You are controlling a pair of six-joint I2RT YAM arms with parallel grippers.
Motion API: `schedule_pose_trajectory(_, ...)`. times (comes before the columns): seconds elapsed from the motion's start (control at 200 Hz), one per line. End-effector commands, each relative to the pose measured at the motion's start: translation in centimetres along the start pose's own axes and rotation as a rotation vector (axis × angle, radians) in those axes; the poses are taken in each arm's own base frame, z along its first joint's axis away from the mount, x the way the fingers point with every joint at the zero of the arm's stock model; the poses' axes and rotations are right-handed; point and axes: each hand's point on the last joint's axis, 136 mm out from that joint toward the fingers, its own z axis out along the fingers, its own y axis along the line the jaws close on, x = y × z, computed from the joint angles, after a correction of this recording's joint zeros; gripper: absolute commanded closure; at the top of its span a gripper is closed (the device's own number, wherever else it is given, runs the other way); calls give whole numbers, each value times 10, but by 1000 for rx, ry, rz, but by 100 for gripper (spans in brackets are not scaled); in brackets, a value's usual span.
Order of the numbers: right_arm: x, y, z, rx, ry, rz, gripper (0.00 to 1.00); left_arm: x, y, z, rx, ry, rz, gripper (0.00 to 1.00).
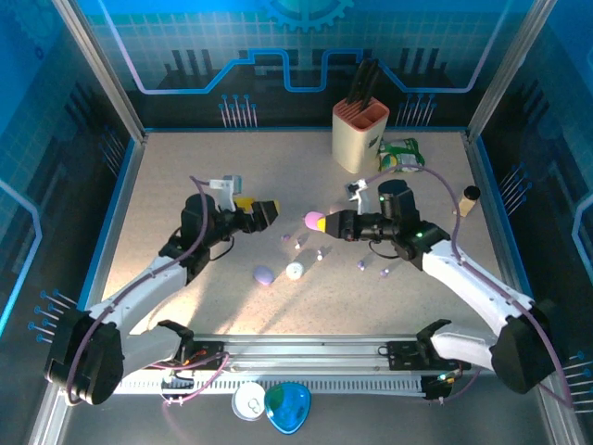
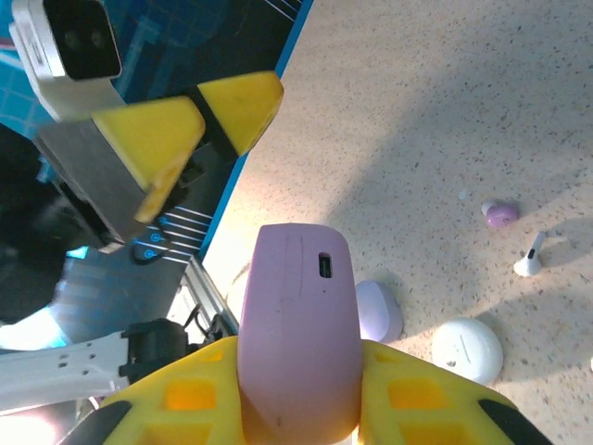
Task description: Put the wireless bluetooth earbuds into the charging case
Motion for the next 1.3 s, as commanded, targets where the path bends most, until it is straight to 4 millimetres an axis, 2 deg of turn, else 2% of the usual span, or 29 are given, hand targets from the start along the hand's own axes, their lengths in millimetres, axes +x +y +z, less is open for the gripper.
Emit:
schedule_pose_trajectory(0.0,21,5,-15,-43,104,61,81,-14,-45,-6,221,-202,495,1)
schedule_pose_trajectory(0.125,22,17,-25,-100,146,107,81,5,-70,-9,372,-251,732,4)
schedule_pose_trajectory(0.21,19,27,-29,-173,165,142,81,17,-88,-12,480,-260,837,10)
schedule_pose_trajectory(0.38,12,46,-36,-310,194,212,81,38,-115,-20,650,-252,968,14)
schedule_pose_trajectory(0.63,4,67,-38,-460,208,254,82,43,-138,-23,754,-231,938,13)
schedule_pose_trajectory(0.88,7,74,-28,-507,230,273,82,42,-160,-14,819,-250,916,14)
schedule_pose_trajectory(1.005,6,77,-26,-546,231,283,82,37,-160,-5,801,-252,874,20)
schedule_pose_trajectory(1.121,10,73,-23,-547,235,281,82,23,-159,1,745,-264,778,24)
schedule_pose_trajectory(1.296,9,72,-23,-535,230,262,83,26,-162,-3,745,-253,768,29)
